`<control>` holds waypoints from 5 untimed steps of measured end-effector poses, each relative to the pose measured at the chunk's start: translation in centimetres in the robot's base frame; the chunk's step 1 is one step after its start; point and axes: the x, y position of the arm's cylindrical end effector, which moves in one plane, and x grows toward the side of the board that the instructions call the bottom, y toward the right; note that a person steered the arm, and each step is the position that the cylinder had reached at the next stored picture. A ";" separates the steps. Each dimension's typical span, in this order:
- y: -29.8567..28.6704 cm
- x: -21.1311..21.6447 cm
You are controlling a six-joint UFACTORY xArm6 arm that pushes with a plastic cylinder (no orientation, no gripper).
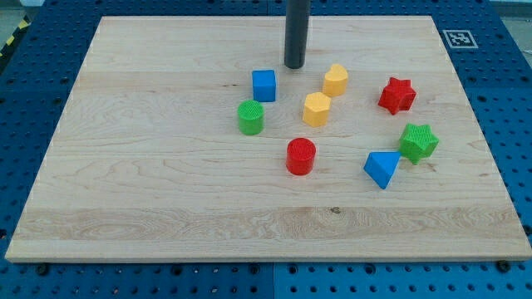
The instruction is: Move the yellow heart into the left of the red star
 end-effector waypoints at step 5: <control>3.7 4.8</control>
